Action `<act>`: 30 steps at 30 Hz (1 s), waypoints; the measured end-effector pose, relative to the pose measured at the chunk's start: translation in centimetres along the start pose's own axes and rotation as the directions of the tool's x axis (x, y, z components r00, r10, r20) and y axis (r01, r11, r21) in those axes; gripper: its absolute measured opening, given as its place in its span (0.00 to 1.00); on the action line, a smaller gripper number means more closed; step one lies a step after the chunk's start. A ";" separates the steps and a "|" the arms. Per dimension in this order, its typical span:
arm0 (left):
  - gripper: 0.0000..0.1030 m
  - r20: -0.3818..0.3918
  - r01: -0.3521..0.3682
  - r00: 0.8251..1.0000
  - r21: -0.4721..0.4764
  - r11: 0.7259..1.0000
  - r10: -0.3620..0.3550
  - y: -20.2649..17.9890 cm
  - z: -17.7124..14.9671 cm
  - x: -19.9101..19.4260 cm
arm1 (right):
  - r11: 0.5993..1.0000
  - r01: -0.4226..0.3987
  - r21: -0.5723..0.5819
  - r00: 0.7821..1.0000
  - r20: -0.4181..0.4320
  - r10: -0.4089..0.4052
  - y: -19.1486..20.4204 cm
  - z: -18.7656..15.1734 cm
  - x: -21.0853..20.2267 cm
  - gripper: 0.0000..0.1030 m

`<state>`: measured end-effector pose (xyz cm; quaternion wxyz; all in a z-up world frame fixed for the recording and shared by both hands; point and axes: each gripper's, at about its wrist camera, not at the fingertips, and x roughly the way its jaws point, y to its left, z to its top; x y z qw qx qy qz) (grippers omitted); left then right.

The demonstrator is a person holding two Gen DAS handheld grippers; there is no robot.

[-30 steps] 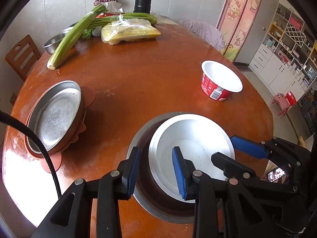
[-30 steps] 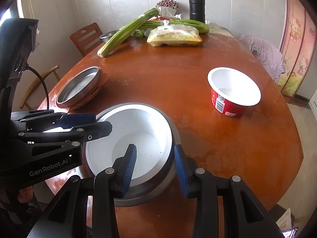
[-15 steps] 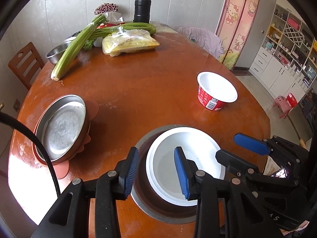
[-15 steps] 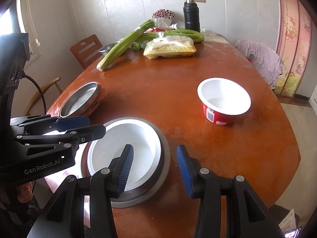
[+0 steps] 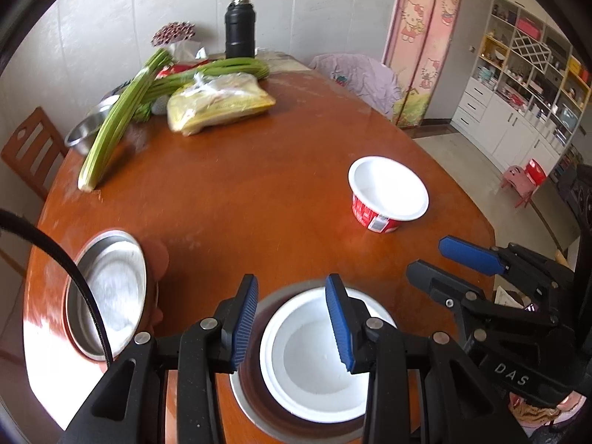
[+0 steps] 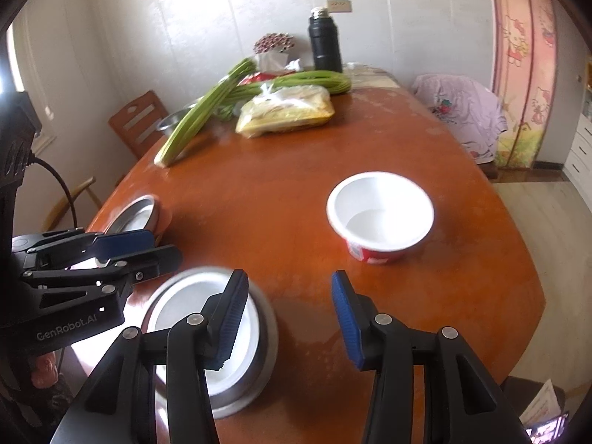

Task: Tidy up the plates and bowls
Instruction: 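Move both grippers to the small white red-printed bowl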

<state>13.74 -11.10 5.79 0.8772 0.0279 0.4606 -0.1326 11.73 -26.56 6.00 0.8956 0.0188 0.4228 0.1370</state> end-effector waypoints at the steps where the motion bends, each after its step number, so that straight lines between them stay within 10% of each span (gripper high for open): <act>1: 0.37 0.001 0.002 1.000 0.007 1.000 -0.002 -0.1 0.2 0.0 | 1.000 0.004 0.011 1.000 0.009 -0.004 -0.2 0.3 -0.1 0.48; 30: 0.38 -0.066 0.066 0.996 0.200 0.978 -0.054 -3.2 8.4 5.1 | 0.947 0.187 0.262 0.974 0.078 -0.214 -8.9 4.7 -1.4 0.54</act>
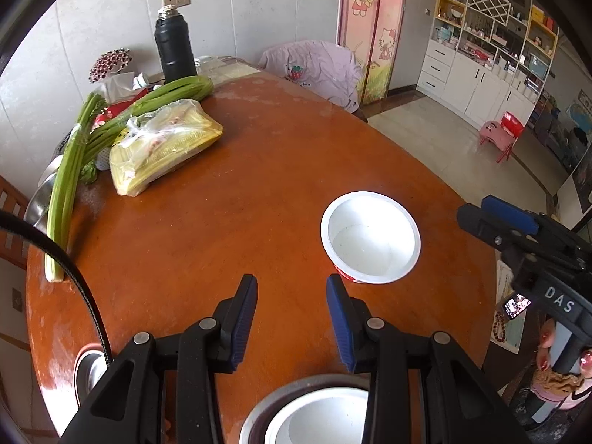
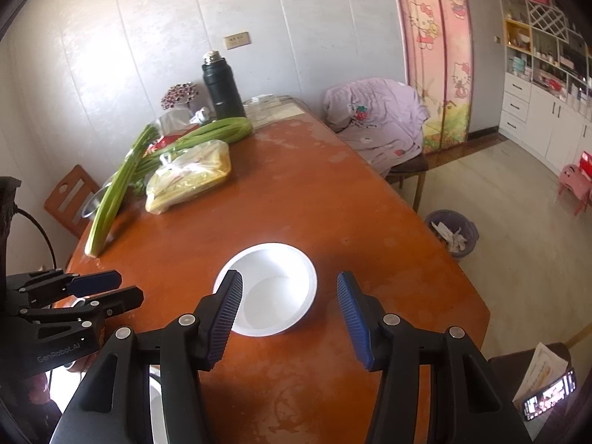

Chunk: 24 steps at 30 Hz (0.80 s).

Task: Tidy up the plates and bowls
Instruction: 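Move both grippers to the small white red-printed bowl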

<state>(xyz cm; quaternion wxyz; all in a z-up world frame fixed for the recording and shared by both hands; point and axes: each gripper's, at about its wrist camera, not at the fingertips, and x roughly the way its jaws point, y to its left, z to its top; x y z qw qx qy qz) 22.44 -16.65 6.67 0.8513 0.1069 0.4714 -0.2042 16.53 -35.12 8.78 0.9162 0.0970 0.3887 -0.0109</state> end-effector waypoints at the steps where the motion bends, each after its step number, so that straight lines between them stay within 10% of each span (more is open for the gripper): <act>1: 0.38 -0.004 0.000 1.000 -0.001 1.000 0.000 0.0 0.2 0.2 | 1.000 0.004 0.005 1.000 -0.003 -0.004 -0.2 0.1 0.2 0.54; 24: 0.38 -0.110 0.075 0.991 -0.027 0.997 -0.078 -0.6 2.0 6.7 | 1.000 0.004 0.030 0.988 -0.152 0.001 -2.2 0.0 6.8 0.54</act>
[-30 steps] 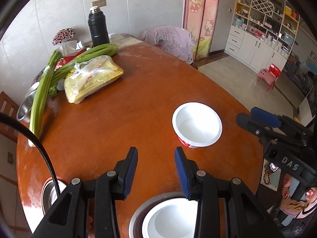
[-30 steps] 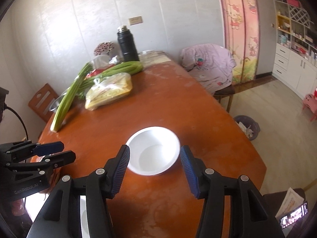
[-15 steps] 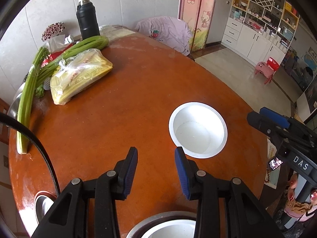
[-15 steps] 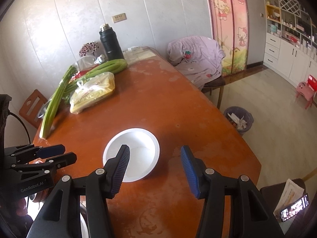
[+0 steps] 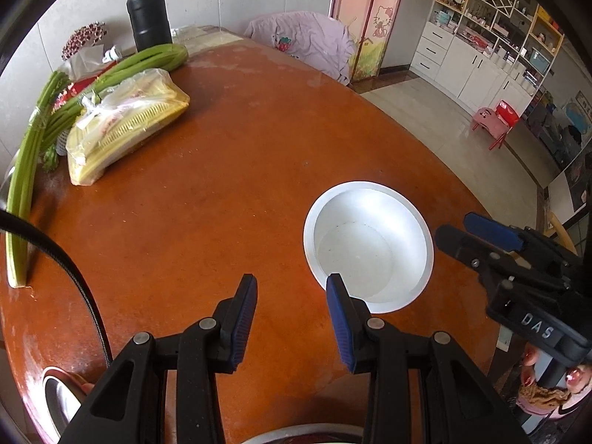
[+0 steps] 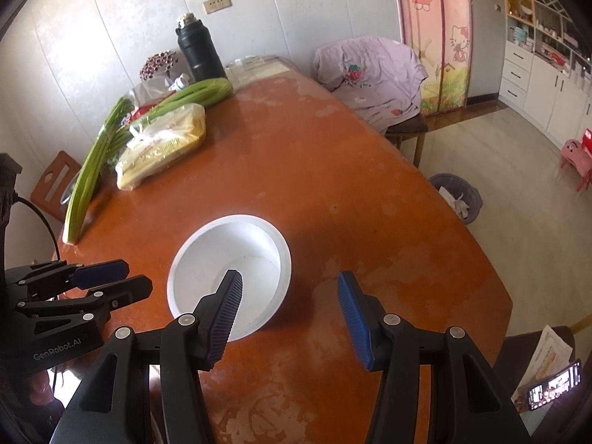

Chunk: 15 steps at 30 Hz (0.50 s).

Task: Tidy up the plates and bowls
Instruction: 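Move both grippers to the small white red-printed bowl, then grip the rim of the small red-printed bowl with both grippers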

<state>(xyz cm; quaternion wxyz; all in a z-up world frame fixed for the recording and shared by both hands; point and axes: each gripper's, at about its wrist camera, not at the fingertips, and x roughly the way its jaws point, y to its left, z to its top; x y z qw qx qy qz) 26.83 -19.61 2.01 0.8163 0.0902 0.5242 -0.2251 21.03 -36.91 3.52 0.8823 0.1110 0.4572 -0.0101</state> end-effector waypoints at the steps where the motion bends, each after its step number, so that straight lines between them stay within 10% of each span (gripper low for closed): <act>1: 0.38 -0.004 0.004 1.000 -0.002 1.000 -0.004 -0.1 0.1 0.2 | 1.000 -0.005 0.003 1.000 -0.010 0.005 0.0 0.0 0.4 0.54; 15: 0.38 -0.049 0.029 0.998 -0.012 0.999 -0.030 -0.7 1.1 3.2 | 0.998 -0.040 -0.041 0.996 -0.080 0.036 1.3 -0.1 3.9 0.52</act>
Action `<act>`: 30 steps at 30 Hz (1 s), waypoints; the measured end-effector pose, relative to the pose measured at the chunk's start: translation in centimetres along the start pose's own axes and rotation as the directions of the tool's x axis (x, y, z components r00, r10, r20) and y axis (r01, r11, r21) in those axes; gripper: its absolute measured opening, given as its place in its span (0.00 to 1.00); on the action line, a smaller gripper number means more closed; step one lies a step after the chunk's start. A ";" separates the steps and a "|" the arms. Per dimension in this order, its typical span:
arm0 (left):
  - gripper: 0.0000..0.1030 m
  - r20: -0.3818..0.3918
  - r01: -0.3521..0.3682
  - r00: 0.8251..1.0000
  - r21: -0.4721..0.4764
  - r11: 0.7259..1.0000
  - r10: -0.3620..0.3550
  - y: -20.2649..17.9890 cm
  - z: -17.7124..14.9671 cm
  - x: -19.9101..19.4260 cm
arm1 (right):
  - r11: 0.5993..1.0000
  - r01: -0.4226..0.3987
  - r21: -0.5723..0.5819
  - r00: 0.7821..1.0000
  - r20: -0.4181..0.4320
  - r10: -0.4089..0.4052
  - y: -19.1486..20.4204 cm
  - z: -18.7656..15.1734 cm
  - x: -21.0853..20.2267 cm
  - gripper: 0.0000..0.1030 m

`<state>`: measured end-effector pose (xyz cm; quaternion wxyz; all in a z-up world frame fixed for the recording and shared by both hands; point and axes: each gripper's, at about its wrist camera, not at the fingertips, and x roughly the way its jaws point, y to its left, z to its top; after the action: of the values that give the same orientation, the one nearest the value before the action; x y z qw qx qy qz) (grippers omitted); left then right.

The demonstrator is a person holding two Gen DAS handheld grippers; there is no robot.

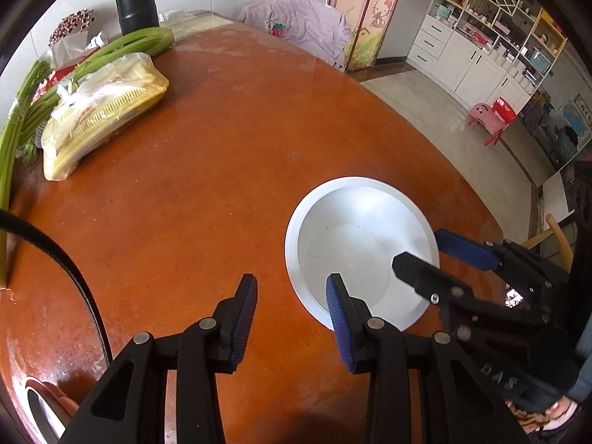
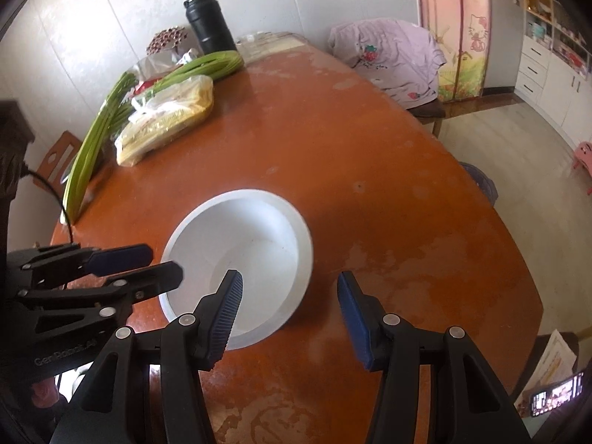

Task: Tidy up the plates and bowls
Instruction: 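Grip the rim of the small red-printed bowl with both grippers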

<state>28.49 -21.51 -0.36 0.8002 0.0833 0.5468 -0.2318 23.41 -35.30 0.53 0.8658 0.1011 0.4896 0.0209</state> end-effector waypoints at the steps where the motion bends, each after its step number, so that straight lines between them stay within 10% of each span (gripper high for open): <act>1: 0.38 -0.003 0.003 1.000 -0.004 1.000 -0.003 0.1 0.1 0.2 | 1.000 -0.004 -0.004 1.000 -0.002 0.004 0.1 -0.1 0.1 0.51; 30: 0.24 -0.076 0.039 0.996 -0.084 0.996 -0.045 2.3 -0.6 2.3 | 0.996 -0.078 -0.050 0.996 -0.043 0.075 3.0 -0.5 1.0 0.34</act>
<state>29.71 -19.93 -2.95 0.7759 0.0476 0.5885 -0.2225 23.72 -32.15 0.04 0.8564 0.0967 0.5025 0.0689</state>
